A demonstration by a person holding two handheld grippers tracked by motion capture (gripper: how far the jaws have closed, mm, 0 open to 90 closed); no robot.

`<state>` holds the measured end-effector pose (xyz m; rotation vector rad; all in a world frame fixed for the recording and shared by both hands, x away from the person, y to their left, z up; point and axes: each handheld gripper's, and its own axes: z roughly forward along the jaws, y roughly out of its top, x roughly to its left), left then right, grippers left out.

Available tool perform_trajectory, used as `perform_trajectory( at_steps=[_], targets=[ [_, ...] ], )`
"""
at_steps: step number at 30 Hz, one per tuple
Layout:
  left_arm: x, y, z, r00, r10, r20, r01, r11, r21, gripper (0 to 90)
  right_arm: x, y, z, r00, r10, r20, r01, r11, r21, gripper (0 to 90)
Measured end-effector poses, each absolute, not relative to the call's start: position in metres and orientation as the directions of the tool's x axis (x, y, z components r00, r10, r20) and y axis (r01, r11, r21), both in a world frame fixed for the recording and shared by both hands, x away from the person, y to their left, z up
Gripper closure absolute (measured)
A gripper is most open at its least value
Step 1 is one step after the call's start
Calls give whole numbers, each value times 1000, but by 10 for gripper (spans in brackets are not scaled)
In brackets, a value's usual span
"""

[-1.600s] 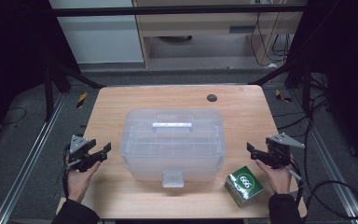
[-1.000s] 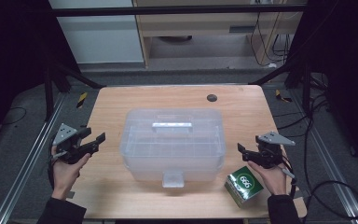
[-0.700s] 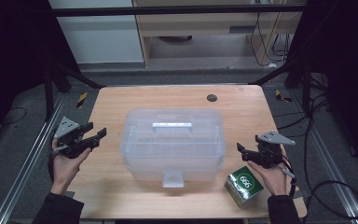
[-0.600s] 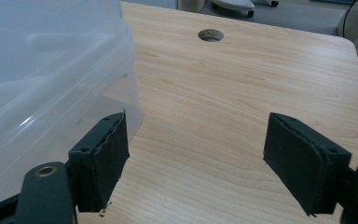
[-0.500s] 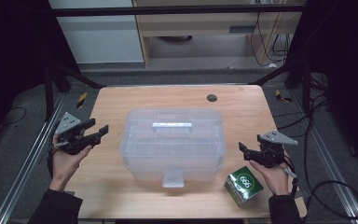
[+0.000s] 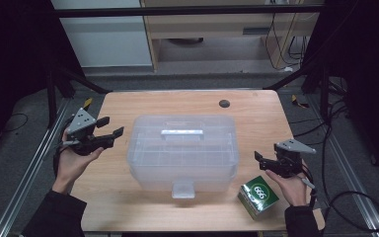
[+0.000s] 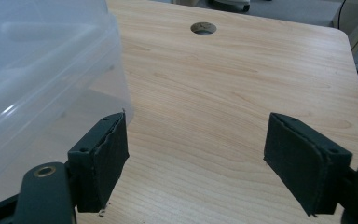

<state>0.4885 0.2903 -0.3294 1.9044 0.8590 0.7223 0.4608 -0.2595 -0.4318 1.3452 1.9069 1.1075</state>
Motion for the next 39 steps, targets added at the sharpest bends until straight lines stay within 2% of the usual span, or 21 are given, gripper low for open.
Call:
perform_trajectory(
  at_steps=[19,39],
  targets=[
    [493,251,-298,702,668,248,174,-497,850,360,459,-266,-429,-339,941,9,476,163,864,213],
    [494,217,-280,793,506,340,115,-673,731,404,458,-268,-427,-360,933,13,481,173,859,222]
  ],
)
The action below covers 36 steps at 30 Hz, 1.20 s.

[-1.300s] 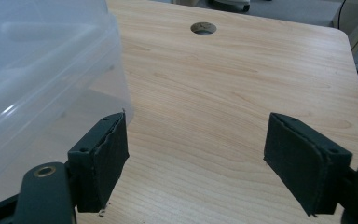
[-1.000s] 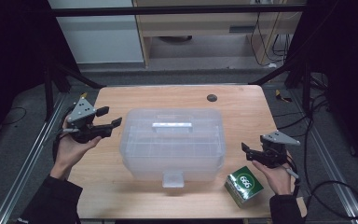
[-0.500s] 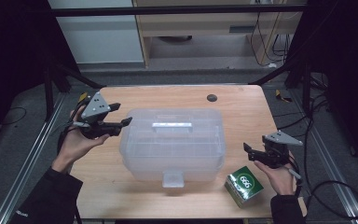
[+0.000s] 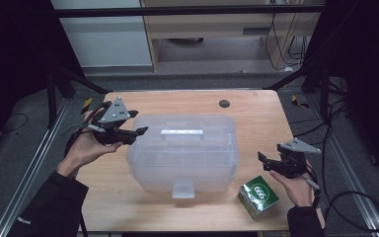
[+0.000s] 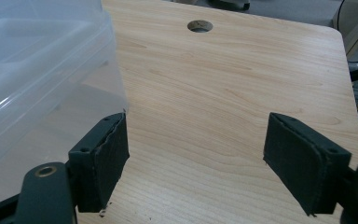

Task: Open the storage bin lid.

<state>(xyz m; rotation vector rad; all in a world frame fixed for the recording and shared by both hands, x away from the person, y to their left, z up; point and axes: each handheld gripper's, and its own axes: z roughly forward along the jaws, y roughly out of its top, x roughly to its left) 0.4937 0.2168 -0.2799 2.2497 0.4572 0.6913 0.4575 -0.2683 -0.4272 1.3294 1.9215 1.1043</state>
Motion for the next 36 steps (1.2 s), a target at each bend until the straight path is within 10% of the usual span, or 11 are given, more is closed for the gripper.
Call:
perform_trajectory(
  at_steps=[36],
  targets=[
    [487,156,-278,865,212,454,-54,-861,506,461,457,-265,-424,-392,919,29,491,183,852,266]
  ],
)
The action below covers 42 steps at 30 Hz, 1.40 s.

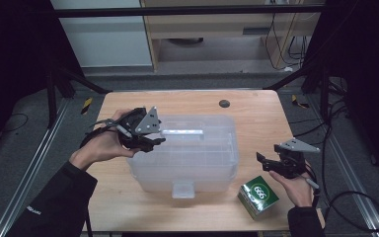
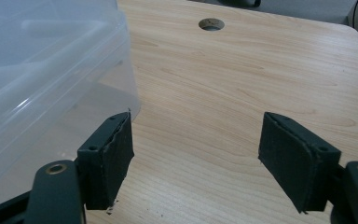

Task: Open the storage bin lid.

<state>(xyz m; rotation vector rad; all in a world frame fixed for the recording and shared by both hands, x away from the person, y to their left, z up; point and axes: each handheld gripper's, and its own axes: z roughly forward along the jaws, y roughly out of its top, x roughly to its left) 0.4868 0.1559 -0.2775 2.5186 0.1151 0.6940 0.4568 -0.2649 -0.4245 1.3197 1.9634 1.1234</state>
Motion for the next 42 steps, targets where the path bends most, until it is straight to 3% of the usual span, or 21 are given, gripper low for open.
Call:
perform_trajectory(
  at_steps=[34,42],
  targets=[
    [491,116,-291,824,55,565,-136,-947,290,688,457,-261,-425,-418,907,42,513,198,835,304],
    [490,112,-289,815,40,579,-141,-954,265,730,453,-259,-421,-437,898,50,506,200,839,377]
  ],
)
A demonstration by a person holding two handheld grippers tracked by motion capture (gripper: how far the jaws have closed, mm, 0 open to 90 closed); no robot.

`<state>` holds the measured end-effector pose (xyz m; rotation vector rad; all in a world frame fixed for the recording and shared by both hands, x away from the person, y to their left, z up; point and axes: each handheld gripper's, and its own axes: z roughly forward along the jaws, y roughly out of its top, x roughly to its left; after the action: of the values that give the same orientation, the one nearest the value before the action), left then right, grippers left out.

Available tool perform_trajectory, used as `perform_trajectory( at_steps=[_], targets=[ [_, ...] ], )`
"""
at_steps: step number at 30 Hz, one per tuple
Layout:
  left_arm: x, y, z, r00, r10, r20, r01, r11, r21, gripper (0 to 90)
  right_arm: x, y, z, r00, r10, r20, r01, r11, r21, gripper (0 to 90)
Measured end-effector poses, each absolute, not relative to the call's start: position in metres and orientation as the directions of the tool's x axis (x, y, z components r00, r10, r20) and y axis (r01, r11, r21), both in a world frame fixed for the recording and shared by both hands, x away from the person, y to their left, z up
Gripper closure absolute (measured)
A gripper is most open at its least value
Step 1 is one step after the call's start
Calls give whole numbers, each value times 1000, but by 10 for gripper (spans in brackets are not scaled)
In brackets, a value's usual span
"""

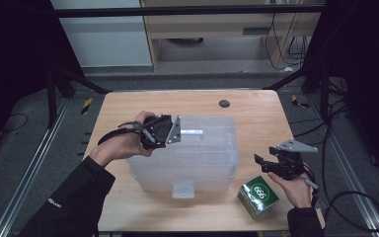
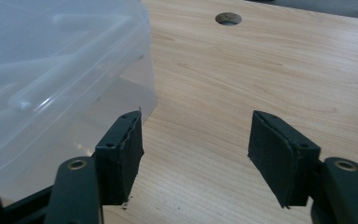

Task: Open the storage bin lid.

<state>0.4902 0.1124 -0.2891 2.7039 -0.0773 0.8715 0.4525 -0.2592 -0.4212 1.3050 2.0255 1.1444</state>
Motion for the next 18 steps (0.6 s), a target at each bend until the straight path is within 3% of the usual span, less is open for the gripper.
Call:
perform_trajectory(
  at_steps=[3,4,18],
  targets=[
    [489,111,-289,810,29,585,-145,-958,249,739,450,-258,-419,-449,892,52,505,205,839,410],
    [485,112,-291,783,84,616,-113,-955,274,741,450,-257,-418,-453,890,53,504,207,839,422],
    [483,110,-290,780,74,621,-107,-962,250,750,438,-238,-414,-550,833,66,521,280,806,554]
  ],
)
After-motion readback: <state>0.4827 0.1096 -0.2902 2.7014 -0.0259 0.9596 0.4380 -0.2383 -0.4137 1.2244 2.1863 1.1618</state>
